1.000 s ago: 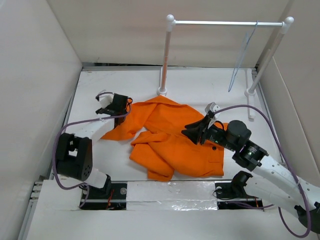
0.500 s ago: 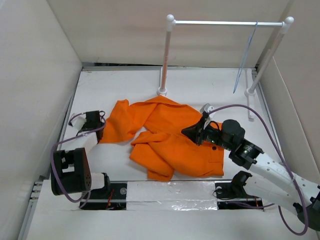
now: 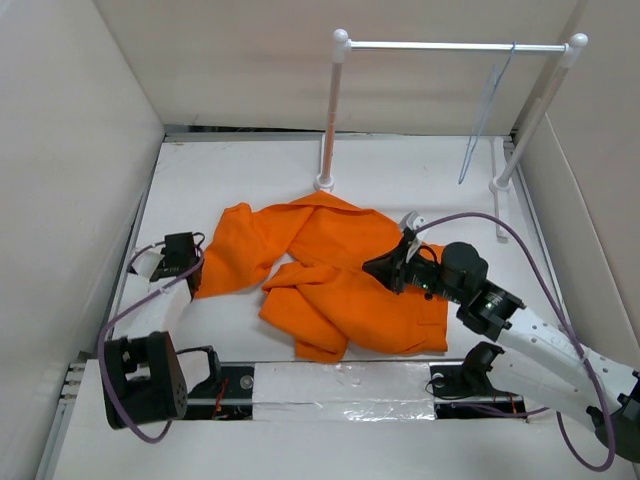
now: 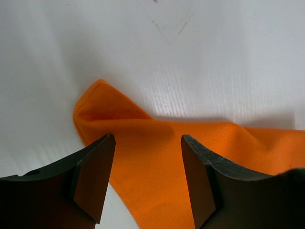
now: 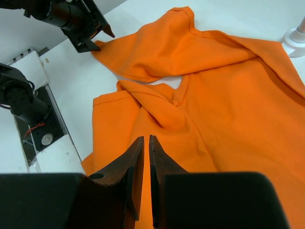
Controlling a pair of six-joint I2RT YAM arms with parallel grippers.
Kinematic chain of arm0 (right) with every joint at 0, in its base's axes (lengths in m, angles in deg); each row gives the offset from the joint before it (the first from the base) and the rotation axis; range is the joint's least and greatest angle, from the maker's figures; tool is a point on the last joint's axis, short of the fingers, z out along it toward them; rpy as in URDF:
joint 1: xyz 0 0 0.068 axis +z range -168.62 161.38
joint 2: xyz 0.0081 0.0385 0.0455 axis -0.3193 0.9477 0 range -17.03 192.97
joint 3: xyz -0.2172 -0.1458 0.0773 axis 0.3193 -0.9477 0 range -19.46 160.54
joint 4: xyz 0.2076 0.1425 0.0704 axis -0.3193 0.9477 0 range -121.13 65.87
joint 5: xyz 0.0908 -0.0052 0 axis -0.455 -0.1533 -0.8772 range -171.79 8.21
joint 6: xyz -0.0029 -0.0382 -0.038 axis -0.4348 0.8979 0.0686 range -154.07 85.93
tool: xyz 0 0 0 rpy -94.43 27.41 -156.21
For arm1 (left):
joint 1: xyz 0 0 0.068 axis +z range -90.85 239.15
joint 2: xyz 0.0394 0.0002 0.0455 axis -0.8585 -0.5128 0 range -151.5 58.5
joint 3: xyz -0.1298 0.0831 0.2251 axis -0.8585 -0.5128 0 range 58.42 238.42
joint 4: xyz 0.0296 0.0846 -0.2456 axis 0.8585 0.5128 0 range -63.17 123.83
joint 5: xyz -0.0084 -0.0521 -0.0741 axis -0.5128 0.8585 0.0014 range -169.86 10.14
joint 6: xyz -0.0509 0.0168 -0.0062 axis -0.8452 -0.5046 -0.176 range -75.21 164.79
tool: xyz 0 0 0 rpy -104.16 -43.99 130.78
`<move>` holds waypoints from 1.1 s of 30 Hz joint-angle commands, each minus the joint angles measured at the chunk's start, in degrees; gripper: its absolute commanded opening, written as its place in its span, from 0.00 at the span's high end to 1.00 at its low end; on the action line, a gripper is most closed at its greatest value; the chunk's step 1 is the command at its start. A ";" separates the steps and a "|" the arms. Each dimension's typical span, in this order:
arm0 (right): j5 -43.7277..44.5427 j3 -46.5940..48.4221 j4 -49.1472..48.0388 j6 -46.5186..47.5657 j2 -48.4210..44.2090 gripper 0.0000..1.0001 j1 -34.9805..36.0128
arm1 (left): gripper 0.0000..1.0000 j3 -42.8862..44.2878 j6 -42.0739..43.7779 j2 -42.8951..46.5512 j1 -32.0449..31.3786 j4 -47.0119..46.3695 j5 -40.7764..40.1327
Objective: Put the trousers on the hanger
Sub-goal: Flatten out the trousers at the center of the board.
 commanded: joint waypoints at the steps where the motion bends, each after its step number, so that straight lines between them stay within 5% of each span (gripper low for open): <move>1: -0.38 -1.08 -4.41 1.15 -1.18 0.85 0.45 | 0.45 -1.33 -3.42 8.49 -0.62 8.71 -6.03; 7: -1.34 -1.44 -6.18 0.88 0.93 0.85 0.45 | 0.47 -5.72 -2.02 19.70 -2.12 9.07 -0.78; 16: 0.15 -1.61 -5.65 1.23 -0.74 0.84 0.45 | 0.48 -6.16 -4.13 11.72 -2.12 11.81 8.81; 25: -0.11 -1.61 -4.86 1.15 -1.09 0.84 0.45 | 0.51 -4.32 -5.98 4.86 -1.59 6.11 5.11; 28: 0.24 -1.44 -4.07 1.23 -1.44 0.84 0.45 | 0.56 -3.18 -5.89 -0.75 -1.59 1.89 6.43; 33: 1.29 -1.52 -2.75 1.06 -2.41 0.84 0.45 | 0.87 -1.52 -2.47 -9.55 0.34 -6.46 10.02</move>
